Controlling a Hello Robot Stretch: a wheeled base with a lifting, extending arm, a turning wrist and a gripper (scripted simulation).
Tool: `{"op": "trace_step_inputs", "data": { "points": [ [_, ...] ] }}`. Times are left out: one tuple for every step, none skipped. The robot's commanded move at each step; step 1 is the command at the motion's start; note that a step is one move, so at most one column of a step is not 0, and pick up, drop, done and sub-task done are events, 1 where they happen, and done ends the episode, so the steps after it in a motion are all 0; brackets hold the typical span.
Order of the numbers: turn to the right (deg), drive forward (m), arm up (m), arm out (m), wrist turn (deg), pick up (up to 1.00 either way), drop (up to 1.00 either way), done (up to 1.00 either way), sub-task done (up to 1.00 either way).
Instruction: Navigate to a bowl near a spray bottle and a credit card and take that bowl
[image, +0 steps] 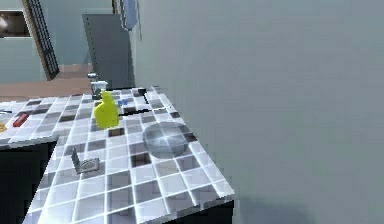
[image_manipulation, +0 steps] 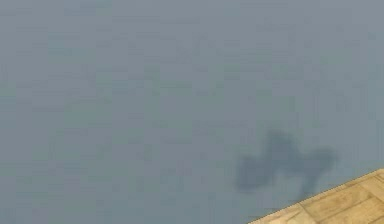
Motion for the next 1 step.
{"op": "trace_step_inputs", "data": {
  "points": [
    [-45.0, 0.0, 0.0, 0.0, 0.0, 0.0, 0.0, 0.0, 0.0]
  ]
}}
